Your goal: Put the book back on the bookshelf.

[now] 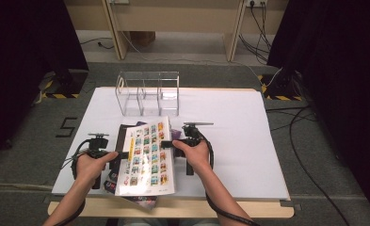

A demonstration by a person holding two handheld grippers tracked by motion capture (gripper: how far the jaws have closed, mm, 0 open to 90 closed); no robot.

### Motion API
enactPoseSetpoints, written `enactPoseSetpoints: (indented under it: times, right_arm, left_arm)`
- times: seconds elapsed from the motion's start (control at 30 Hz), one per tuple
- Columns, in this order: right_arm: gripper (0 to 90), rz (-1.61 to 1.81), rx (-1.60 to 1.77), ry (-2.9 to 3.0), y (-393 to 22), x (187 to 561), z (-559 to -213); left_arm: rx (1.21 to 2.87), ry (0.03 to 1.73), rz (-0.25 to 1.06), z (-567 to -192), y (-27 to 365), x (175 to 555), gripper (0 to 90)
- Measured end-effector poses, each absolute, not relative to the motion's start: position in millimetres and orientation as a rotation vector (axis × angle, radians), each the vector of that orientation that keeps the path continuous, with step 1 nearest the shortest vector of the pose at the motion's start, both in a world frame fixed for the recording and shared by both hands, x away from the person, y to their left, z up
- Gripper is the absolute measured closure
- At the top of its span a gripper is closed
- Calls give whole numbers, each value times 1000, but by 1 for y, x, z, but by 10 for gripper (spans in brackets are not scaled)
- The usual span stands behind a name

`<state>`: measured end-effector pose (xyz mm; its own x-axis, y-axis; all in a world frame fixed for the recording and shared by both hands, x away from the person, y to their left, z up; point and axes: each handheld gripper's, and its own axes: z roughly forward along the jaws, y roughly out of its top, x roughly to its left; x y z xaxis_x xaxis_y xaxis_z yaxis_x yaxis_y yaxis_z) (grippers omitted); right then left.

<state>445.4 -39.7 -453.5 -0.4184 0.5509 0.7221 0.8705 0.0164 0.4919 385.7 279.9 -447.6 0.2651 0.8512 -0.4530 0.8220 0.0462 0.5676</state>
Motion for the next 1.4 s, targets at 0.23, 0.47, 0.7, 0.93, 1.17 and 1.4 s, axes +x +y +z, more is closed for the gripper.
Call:
enactPoseSetpoints:
  times: [0.23,0.47,0.7,0.93,1.17,1.4]
  right_arm:
    - [744,-1568,-1407,-2179,-32,433,-395]
    - [744,-1879,-1389,-2316,-26,424,-344]
    - [743,-2114,-1432,-2332,-11,427,-337]
    - [742,-2098,-1448,-2408,-7,420,-371]
    - [741,-2040,-1447,-2421,-19,411,-390]
    - [739,-2073,-1420,-2409,-28,407,-398]
  left_arm:
    - [1656,1485,176,-422,287,382,522]
    - [1604,1445,236,-404,289,379,511]
    - [1576,1438,263,-397,287,383,494]
    - [1574,1433,282,-396,283,387,474]
    - [1591,1448,273,-401,281,390,464]
    - [1628,1447,260,-409,276,394,445]
